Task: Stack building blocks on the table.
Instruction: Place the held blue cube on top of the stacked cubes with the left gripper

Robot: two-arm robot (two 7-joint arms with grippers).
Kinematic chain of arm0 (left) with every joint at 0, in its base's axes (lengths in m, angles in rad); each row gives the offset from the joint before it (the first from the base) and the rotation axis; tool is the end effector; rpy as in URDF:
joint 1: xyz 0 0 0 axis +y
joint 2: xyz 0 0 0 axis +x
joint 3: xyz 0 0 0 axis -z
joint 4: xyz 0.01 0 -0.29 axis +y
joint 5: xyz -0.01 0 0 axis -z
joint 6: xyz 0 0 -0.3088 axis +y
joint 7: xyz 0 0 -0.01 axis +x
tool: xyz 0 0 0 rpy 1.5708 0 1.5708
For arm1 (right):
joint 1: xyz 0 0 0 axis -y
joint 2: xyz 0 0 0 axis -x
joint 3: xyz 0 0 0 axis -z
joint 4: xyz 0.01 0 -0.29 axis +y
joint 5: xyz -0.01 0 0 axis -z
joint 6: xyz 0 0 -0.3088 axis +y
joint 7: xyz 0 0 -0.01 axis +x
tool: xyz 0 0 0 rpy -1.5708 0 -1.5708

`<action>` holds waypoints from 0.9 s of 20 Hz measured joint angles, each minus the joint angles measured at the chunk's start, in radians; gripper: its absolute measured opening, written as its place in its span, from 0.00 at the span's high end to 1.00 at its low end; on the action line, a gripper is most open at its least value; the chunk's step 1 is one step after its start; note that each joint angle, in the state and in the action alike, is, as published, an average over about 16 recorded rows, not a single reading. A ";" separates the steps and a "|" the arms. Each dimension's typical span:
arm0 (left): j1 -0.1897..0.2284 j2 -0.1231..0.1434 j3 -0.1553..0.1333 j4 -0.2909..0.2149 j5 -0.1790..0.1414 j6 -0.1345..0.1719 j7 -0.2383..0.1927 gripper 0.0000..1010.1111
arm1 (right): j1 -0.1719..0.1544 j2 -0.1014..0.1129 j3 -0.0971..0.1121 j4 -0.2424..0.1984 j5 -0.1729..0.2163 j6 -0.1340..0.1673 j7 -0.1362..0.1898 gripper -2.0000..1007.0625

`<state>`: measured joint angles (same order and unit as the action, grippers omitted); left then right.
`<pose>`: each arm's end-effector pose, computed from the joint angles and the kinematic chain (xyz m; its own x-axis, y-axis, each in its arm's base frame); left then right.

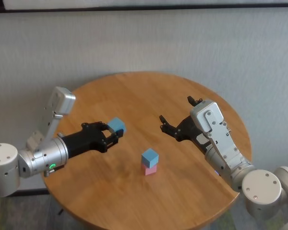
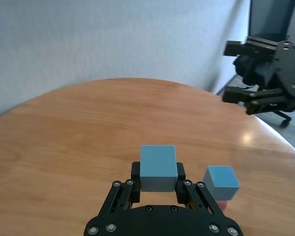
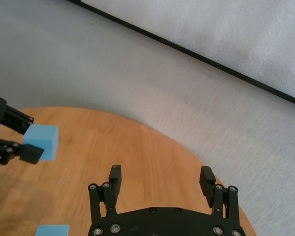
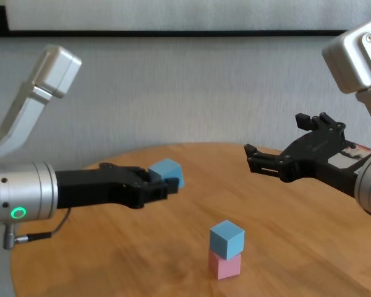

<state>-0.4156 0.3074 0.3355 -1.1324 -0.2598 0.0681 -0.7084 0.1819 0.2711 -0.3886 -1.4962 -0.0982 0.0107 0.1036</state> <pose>0.4332 0.0392 -0.2940 0.7633 0.6461 -0.0020 -0.6288 0.7435 0.2277 0.3602 0.0327 -0.2847 0.4115 -0.8187 0.4004 0.9026 0.4270 -0.0547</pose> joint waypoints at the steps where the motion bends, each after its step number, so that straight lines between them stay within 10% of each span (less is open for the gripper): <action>1: 0.003 0.004 0.008 -0.010 -0.007 -0.002 -0.018 0.60 | 0.000 0.000 0.000 0.000 0.000 0.000 0.000 0.00; 18: -0.052 -0.009 0.131 0.046 -0.045 -0.036 -0.160 0.60 | 0.000 0.000 0.000 0.000 0.000 0.000 0.000 0.00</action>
<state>-0.4672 0.2987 0.4668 -1.0863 -0.3047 0.0316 -0.8683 0.1819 0.2711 -0.3886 -1.4962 -0.0982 0.0107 0.1036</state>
